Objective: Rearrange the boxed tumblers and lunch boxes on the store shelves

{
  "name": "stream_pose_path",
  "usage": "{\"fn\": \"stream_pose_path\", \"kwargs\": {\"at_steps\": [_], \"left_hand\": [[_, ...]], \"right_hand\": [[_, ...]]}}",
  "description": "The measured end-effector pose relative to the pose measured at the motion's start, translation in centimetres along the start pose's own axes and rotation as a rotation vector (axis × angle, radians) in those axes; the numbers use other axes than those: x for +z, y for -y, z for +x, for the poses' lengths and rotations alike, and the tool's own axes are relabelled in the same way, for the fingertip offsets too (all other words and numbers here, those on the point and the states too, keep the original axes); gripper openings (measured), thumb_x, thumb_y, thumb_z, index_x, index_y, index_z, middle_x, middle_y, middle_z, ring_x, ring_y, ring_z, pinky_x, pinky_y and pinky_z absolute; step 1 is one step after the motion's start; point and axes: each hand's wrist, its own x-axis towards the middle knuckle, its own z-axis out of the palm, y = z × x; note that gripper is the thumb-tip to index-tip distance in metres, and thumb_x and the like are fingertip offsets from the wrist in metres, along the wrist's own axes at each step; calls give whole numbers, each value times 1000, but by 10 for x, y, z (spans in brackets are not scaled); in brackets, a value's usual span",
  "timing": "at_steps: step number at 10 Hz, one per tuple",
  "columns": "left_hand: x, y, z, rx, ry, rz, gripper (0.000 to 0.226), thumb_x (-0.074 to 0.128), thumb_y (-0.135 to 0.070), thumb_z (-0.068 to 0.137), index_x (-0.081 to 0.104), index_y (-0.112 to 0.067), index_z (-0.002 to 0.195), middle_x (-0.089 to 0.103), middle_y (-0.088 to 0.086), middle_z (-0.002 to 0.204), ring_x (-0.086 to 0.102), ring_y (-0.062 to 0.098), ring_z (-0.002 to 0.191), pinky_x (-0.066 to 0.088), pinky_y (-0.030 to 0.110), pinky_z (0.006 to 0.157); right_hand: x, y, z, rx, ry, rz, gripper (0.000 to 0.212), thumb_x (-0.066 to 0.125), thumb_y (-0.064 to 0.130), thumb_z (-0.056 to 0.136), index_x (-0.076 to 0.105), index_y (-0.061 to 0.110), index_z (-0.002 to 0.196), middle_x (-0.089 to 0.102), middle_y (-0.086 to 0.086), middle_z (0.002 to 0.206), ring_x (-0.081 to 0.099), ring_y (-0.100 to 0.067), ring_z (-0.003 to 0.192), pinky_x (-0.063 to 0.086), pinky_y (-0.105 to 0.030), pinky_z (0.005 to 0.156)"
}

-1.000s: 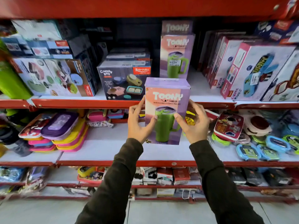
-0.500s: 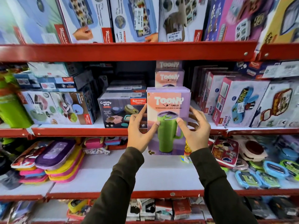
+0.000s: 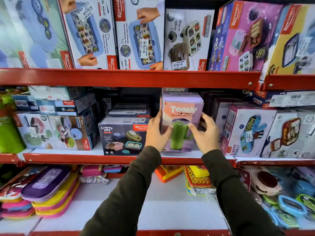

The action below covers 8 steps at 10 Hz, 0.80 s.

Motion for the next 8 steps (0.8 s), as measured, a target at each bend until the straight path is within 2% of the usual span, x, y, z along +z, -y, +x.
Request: {"fn": "stream_pose_path", "kwargs": {"at_steps": [1,2,3,4,5,7,8], "left_hand": [[11,9,3,-73,23,47,74,63,-22,95,25,-24,159,51,15,132,55,27,117,41,32,110],[16,17,2,-120,24,60,71,57,-21,97,22,-22,159,50,17,142,54,33,127,43,45,113],[18,20,3,-129,17,60,69,56,-21,99,21,-21,159,46,17,146,55,35,127,44,48,112],[19,18,4,-135,22,79,68,54,-20,100,20,-18,159,44,17,149,49,33,133,37,36,113],[20,21,5,-127,13,67,67,54,-20,101,21,-17,159,44,17,149,47,32,135,38,35,111],[19,15,-2,-152,25,19,74,55,-20,100,12,-23,161,33,14,158,46,34,139,39,49,117],[16,-1,-14,-92,-25,-2,77,55,-23,101,8,-22,161,19,6,166,32,27,150,27,36,123]], "right_hand": [[7,-13,2,21,26,-67,58,76,12,90,53,4,143,57,-15,144,58,-27,128,41,3,89],[13,-21,0,48,54,-117,56,76,16,91,55,3,141,59,-17,143,59,-33,131,47,-36,112],[16,-28,0,49,22,-113,52,74,16,92,57,5,139,61,-17,140,61,-34,127,49,-50,112],[18,-29,0,67,14,-104,51,74,17,92,57,7,139,62,-15,139,62,-32,125,51,-53,110],[19,-32,1,77,11,-106,51,73,16,92,57,7,140,62,-15,140,62,-33,126,51,-52,110],[17,-25,-6,81,19,-86,55,72,16,93,52,14,144,55,-11,147,58,-29,131,52,-53,108],[10,-7,-13,-13,-93,-19,54,70,14,94,51,20,144,50,-6,146,54,-13,121,55,-45,103]]}}
